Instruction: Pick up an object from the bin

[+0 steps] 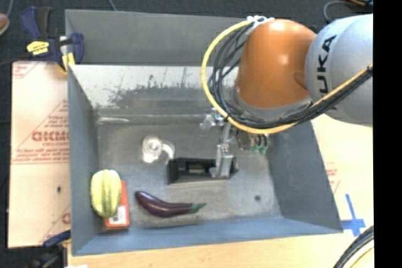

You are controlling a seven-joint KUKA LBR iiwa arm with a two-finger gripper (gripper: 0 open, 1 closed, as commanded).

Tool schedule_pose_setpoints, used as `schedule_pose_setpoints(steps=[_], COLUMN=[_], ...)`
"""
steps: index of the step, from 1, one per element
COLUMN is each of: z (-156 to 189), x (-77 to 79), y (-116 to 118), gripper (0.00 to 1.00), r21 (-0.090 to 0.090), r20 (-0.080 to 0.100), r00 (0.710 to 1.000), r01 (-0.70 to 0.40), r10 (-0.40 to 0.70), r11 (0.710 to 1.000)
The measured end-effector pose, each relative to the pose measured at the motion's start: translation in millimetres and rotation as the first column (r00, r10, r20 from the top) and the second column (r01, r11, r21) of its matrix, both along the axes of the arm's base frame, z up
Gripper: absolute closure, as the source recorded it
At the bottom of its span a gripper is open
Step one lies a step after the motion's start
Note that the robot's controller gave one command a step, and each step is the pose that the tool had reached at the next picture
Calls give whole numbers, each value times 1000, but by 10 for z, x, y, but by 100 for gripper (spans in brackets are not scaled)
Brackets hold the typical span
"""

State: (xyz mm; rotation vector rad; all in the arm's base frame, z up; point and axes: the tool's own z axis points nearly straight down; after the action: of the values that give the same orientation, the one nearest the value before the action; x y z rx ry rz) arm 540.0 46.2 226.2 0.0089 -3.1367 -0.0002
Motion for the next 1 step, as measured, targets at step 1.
schedule_pose_setpoints(steps=[1], z=[42], x=[6], y=[-2], gripper=[0], r21=[1], r20=[7], r00=[1000], r01=[1], r10=[-1], r11=[1000])
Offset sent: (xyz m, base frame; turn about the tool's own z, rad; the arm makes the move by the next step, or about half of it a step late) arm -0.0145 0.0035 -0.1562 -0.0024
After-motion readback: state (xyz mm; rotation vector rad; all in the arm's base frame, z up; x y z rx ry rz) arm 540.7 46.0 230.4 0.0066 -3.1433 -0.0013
